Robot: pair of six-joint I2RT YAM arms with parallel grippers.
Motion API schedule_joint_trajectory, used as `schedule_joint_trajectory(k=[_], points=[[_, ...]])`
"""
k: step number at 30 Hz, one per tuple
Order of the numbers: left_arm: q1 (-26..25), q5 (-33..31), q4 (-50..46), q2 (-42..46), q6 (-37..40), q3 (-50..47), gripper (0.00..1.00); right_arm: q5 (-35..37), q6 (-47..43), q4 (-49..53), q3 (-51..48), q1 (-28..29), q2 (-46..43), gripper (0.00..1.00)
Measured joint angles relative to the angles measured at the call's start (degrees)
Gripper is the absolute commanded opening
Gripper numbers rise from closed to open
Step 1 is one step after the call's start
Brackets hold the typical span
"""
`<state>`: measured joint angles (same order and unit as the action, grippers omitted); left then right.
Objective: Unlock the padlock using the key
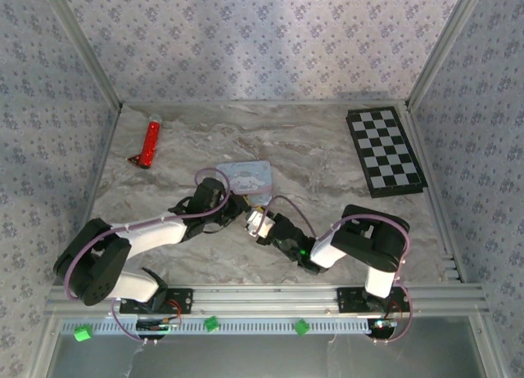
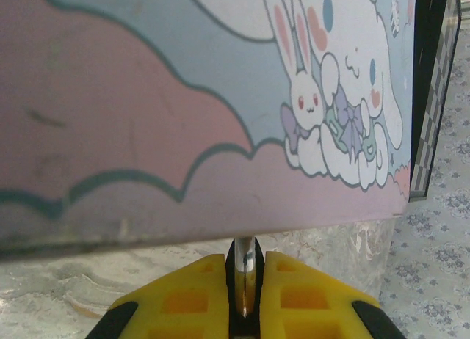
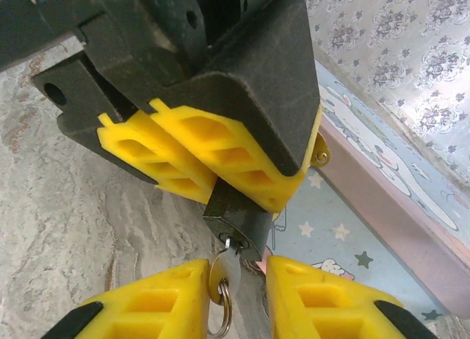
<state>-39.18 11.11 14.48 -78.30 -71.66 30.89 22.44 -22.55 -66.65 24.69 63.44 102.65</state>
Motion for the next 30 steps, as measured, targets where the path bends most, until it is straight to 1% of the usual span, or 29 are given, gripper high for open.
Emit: schedule_joint_trajectory(k=[14,21,30], points=[[-0.1,0.0,0.7,0.0,0.0,0.0,0.05,1.7,0.7,-1.6,0.0,0.5,1.5,0.18],[-0.2,-0.2,0.7,0.0,0.0,0.0,0.05,3.2,2.6,-3.9,0.0,0.9,3.2,0.14],[-0.3,-0.3,0.7,0.0,0.0,0.0,0.04,3.7,6.4,-4.3,0.0,1.0,3.3,0.10]])
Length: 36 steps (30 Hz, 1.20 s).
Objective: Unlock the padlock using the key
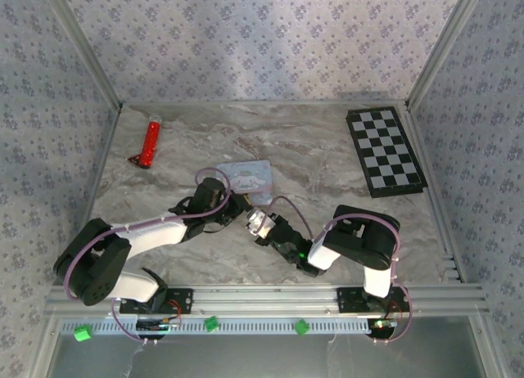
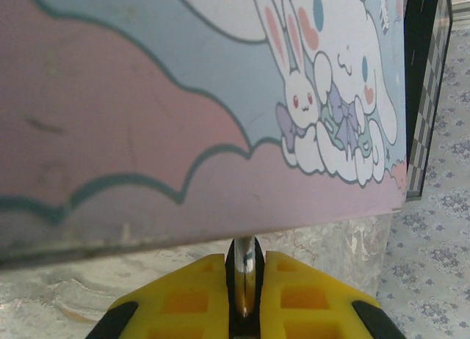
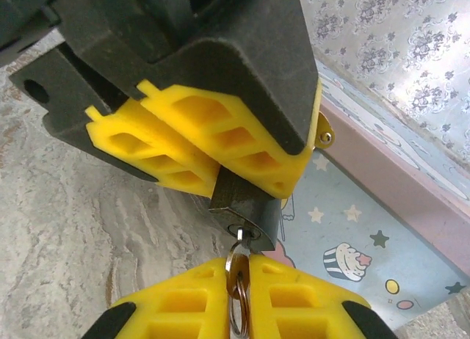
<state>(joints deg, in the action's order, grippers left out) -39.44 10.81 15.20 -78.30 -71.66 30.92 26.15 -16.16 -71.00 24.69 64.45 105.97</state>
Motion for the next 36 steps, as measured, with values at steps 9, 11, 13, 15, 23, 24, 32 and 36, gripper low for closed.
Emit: schedule_joint_trajectory(k=[9,11,13,15,23,24,32,36], points=[[0.0,-0.3,0.0,0.0,0.0,0.0,0.04,-3.1,12.6,1.7,0.0,-0.8,-1.1,0.05],[0.0,-0.3,0.0,0.0,0.0,0.0,0.04,-4.8,16.8,2.8,-0.2,-1.4,-2.2,0.04],[-0.1,-0.2,0.5,0.0,0.0,0.0,0.04,-7.2,21.4,3.3,-0.8,-2.4,-3.3,0.03],[-0.3,-0.1,1.2,-0.1,0.0,0.0,0.04,-10.3,26.4,3.3,-1.7,-3.8,-4.5,0.01],[-0.6,0.8,3.7,-3.3,0.1,0.2,0.04,-21.4,42.5,3.3,-3.7,-8.7,-5.3,0.00],[-0.7,1.0,3.8,-3.7,0.2,0.2,0.04,-21.9,43.5,3.4,-3.9,-8.8,-5.3,0.00],[-0.7,2.3,3.7,-5.3,1.4,1.2,0.04,-24.1,47.1,3.7,-4.8,-10.0,-5.4,0.17],[-0.5,1.6,2.6,-5.4,2.4,1.6,0.04,-26.4,48.3,6.7,-5.2,-12.0,-8.0,0.29]])
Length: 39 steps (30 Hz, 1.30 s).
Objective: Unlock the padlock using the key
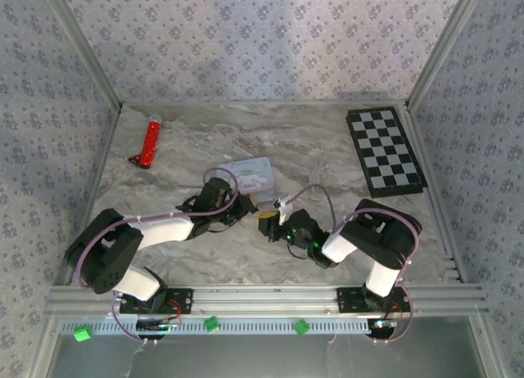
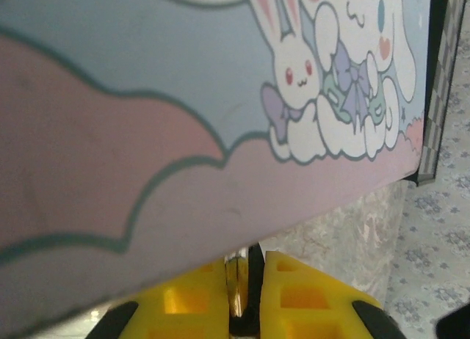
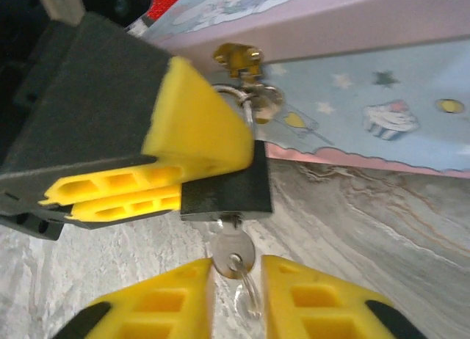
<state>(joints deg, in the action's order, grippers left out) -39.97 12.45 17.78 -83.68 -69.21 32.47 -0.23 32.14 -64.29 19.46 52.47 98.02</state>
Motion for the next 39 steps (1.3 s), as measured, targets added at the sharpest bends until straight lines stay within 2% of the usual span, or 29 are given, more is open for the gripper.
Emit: schedule_joint_trajectory(k=[6,14,19,26,34,39], points=[[0.2,-1.6,-4.6,0.0,1.0,0.8,0.04,1.8,-5.8,7.0,0.0,0.1,-6.1,0.37],[0.2,-2.3,-8.5,0.0,2.4,2.3,0.04,5.1,-19.5,9.6,-0.5,1.5,-6.8,0.41],[-1.7,-8.3,-20.6,0.0,7.5,9.1,0.04,9.6,-25.6,10.2,-0.5,4.1,-6.8,0.42],[-3.1,-16.0,-30.3,-0.4,13.6,13.3,0.05,13.2,-27.3,12.8,-0.5,4.1,-8.9,0.41],[-6.6,-22.1,-36.8,-7.2,16.6,18.7,0.08,13.6,-26.5,13.6,-0.5,3.4,-13.0,0.41],[-8.2,-24.4,-38.5,-10.2,17.5,22.2,0.16,13.5,-24.7,14.0,-0.9,2.4,-15.0,0.41]])
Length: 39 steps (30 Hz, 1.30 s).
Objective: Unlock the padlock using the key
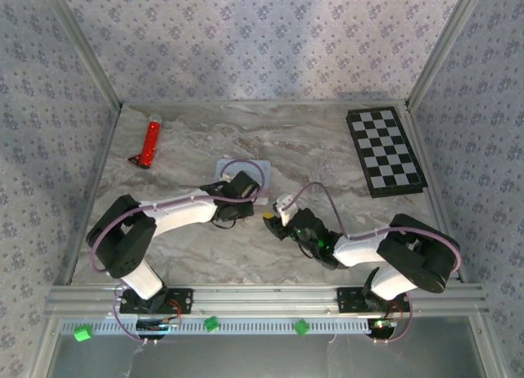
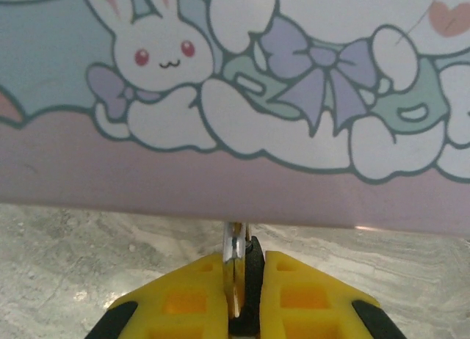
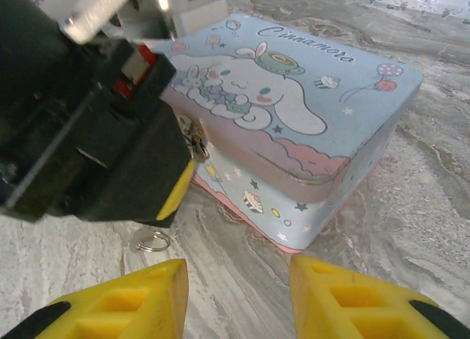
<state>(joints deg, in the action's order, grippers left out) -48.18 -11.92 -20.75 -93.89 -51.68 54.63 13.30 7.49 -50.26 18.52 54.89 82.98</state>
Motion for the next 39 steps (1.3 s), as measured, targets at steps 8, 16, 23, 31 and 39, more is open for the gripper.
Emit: schedule_joint_trajectory(k=[8,16,23,31,39], points=[[-1.1,-2.2,-2.4,-0.8,1.9,1.1,0.36,-0.2,4.1,1.2,-2.4,-3.2,-3.5,0.40],[-2.2,-2.9,-2.8,0.7,3.4,0.9,0.53,-1.9,6.9,2.3,-2.4,-4.3,-4.8,0.40],[-2.1,-3.7,-0.4,13.6,6.7,-4.0,0.63,-4.9,14.6,5.6,-1.7,-4.9,-4.9,0.43],[13.1,-1.4,0.1,27.5,13.0,-7.7,0.75,-8.7,22.8,13.9,7.5,-3.0,-1.1,0.48],[24.2,9.7,3.3,19.2,16.2,-8.7,0.76,-10.2,26.1,22.7,18.7,-0.7,7.9,0.51]])
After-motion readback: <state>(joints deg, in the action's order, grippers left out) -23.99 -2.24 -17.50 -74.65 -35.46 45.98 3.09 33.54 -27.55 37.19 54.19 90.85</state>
